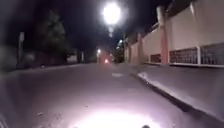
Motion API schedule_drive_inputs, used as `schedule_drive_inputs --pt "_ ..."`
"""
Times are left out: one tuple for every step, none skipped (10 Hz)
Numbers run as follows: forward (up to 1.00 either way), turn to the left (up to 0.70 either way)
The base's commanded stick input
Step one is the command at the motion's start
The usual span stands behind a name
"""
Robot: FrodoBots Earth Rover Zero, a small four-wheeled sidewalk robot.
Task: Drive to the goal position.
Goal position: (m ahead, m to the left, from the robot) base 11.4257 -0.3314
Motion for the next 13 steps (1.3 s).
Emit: schedule_drive_inputs --pt "0.70 0.01" --pt "0.70 0.01" --pt "0.70 0.01" --pt "0.70 0.01" --pt "0.70 0.01" --pt "0.70 0.01" --pt "0.70 0.01" --pt "0.70 0.01" --pt "0.70 0.01" --pt "0.70 0.01" --pt "0.70 0.01" --pt "0.70 0.01" --pt "0.70 0.01"
